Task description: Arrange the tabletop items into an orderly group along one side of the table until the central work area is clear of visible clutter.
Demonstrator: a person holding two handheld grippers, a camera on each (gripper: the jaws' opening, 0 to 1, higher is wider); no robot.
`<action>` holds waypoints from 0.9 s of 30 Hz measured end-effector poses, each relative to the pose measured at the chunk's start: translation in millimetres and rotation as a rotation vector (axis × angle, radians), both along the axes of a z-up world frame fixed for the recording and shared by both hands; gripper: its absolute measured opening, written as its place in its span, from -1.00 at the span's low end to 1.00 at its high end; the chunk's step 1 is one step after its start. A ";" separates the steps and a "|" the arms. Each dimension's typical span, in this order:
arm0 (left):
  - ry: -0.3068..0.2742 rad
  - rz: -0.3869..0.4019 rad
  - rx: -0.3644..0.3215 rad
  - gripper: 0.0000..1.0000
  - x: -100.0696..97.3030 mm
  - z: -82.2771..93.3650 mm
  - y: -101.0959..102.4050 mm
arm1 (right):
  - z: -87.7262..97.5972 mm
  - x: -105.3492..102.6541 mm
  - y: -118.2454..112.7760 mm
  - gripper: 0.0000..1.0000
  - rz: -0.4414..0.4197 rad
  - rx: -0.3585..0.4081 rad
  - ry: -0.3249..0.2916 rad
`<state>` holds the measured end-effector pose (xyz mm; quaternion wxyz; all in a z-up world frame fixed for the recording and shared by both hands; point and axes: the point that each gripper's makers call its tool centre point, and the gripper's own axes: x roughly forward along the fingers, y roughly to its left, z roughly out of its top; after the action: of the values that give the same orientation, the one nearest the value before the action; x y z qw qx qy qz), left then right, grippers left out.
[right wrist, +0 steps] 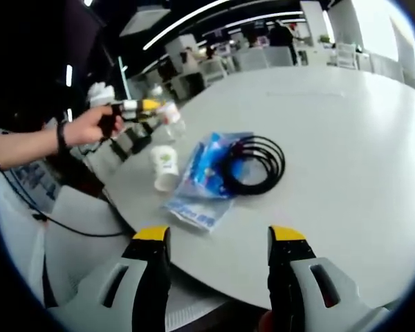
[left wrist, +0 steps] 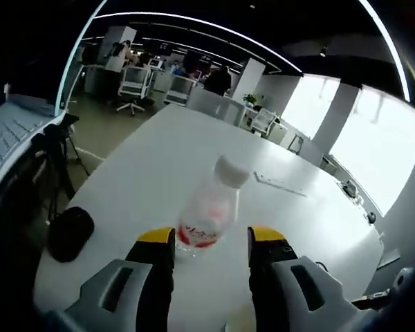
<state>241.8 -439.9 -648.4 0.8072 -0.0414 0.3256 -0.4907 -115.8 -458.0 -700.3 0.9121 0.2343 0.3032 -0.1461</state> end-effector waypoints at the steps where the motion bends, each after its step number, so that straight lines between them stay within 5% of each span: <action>1: 0.010 0.003 -0.001 -0.18 -3.0 -1.8 4.7 | 0.0 0.1 0.4 0.10 0.000 0.000 0.000; 6: 0.028 0.017 0.032 -0.18 -21.9 -16.0 27.6 | -0.9 0.5 0.7 0.10 -0.002 0.001 -0.004; 15: 0.159 0.062 0.037 -0.15 -66.8 -38.7 70.2 | -0.8 2.6 -2.6 0.09 0.000 -0.001 -0.012; 27: 0.245 0.037 0.050 -0.12 -103.5 -55.1 84.2 | -1.8 2.7 -6.0 0.09 0.009 -0.003 -0.021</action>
<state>138.3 -355.7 -703.5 0.7710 -0.0868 0.4332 -0.4586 -113.1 -464.0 -702.1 0.9161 0.2329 0.2946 -0.1403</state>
